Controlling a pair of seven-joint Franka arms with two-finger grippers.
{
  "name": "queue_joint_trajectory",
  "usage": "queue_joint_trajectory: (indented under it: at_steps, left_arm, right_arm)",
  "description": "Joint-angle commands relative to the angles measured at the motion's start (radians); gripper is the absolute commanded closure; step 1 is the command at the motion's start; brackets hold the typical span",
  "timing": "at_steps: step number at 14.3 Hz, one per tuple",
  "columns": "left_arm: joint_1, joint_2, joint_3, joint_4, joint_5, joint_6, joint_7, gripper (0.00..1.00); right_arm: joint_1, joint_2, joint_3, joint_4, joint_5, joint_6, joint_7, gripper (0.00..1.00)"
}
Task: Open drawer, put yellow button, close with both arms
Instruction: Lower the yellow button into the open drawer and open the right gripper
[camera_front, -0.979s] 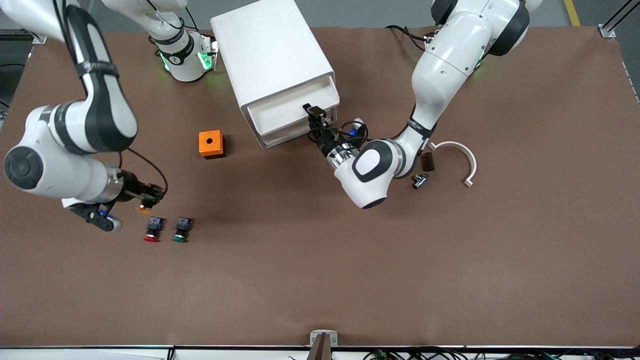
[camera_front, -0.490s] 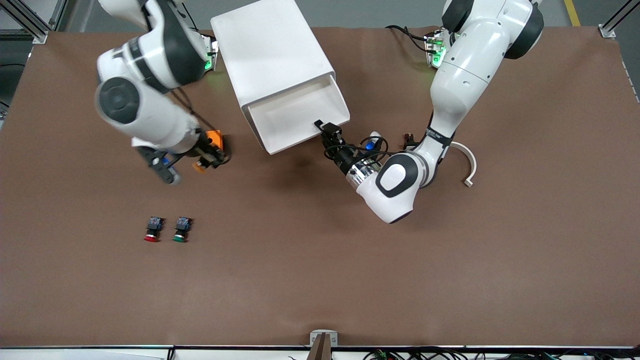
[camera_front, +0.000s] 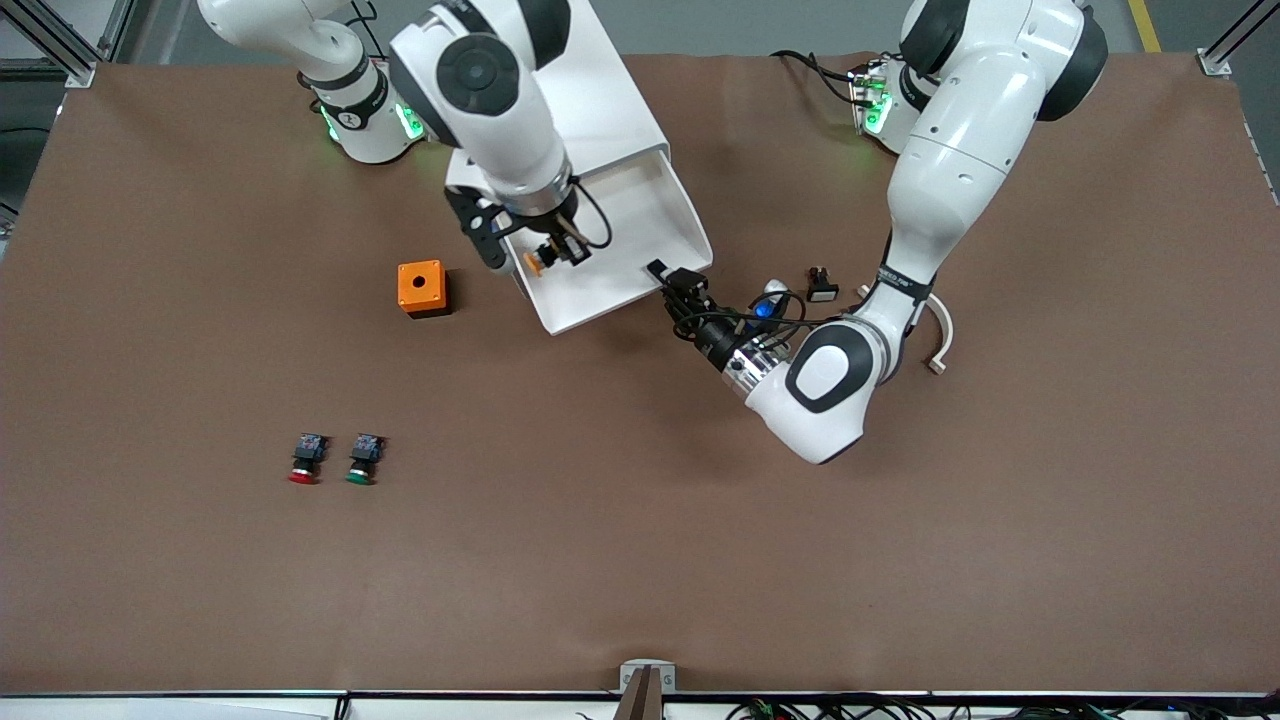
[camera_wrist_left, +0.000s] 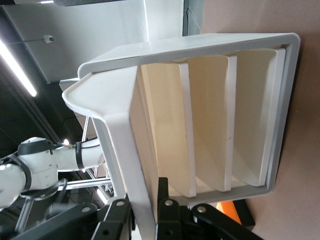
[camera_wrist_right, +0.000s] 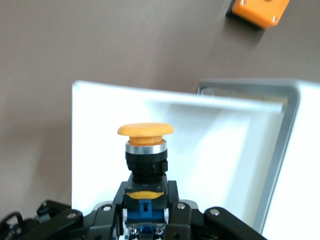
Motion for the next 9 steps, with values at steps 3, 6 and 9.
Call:
queue_joint_trajectory:
  at_steps: [3,6,9]
  left_arm:
    - [0.021,0.019,0.003,0.018,-0.015,-0.007,0.013,0.70]
    - [0.021,0.014,0.003,0.023,-0.017,-0.007,0.156,0.20]
    - [0.024,0.008,0.000,0.041,-0.017,-0.007,0.317,0.01]
  right_arm:
    - [0.095,0.071,-0.015,0.004,-0.034,0.119,0.167,1.00]
    - [0.131,0.129,-0.015,0.045,-0.061,0.139,0.240,1.00]
    - [0.174,0.177,-0.015,0.102,-0.068,0.139,0.315,1.00]
